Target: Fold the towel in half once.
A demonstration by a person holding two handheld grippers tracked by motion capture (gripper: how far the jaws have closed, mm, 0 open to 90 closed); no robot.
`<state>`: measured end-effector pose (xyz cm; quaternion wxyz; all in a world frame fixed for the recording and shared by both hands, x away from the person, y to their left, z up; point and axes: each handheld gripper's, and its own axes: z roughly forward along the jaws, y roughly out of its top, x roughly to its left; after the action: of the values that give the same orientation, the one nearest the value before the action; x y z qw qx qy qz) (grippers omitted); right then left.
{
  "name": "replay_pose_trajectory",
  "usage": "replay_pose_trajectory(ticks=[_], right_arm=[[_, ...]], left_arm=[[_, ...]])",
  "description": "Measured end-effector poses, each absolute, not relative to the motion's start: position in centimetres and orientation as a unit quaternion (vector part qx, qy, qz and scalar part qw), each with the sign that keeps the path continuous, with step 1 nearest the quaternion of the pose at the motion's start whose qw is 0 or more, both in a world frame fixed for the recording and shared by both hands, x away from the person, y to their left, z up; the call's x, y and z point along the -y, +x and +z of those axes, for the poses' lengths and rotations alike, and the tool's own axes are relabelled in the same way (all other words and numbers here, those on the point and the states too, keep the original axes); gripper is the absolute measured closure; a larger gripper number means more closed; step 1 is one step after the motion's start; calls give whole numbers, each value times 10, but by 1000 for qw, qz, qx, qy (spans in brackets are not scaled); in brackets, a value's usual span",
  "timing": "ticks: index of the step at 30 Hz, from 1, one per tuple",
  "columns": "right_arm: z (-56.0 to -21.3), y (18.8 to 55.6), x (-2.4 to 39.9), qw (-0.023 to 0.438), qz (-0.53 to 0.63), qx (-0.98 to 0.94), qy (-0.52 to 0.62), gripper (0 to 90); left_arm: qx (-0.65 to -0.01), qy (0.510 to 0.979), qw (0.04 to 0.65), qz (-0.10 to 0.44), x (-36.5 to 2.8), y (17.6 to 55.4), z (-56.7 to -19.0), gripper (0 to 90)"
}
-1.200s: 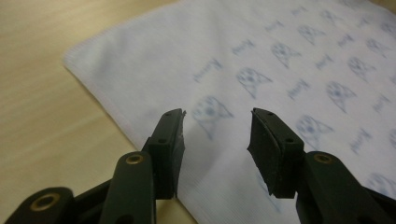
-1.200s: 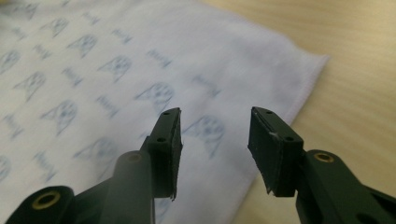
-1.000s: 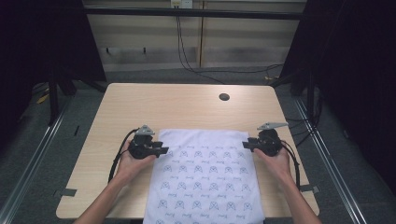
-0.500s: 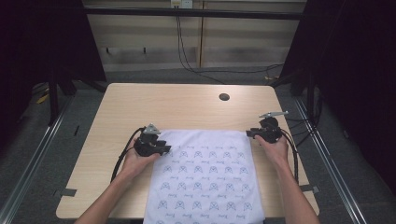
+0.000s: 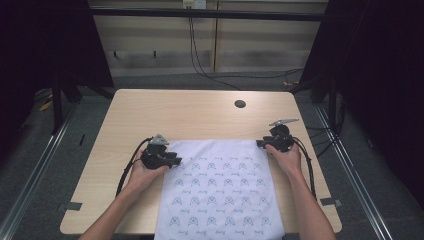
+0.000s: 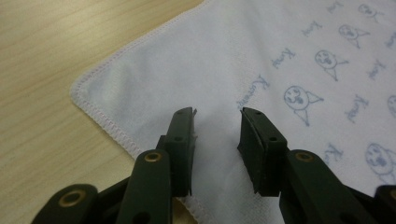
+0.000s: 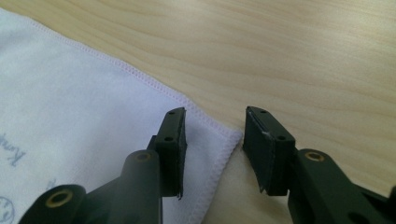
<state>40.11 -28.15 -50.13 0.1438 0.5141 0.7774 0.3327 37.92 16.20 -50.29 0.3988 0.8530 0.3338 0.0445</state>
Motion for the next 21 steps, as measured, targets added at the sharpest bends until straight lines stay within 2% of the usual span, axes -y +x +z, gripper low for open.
replay_pose_trajectory(ticks=[2, 5, 6, 7, 10, 15, 21], right_arm=[[-501, 397, 280, 155, 326, -785, 504, 610], [-501, 393, 278, 158, 325, -787, 500, 683], [-501, 393, 278, 158, 325, -787, 500, 683], [-502, 391, 278, 156, 328, -791, 492, 790], [-501, 390, 274, 150, 326, -794, 490, 847], [-501, 391, 275, 142, 330, -794, 489, 862], [-500, 392, 276, 132, 327, -792, 499, 862]], left_arm=[[-350, 844, 406, 26, -165, 382, -503, 607], [-370, 833, 410, 40, -171, 387, -498, 571], [-370, 833, 410, 40, -171, 387, -498, 570], [-379, 826, 414, 54, -176, 391, -493, 568], [-384, 822, 414, 76, -178, 396, -484, 561], [-390, 825, 395, 103, -178, 406, -484, 557], [-397, 824, 392, 101, -178, 423, -487, 595]])
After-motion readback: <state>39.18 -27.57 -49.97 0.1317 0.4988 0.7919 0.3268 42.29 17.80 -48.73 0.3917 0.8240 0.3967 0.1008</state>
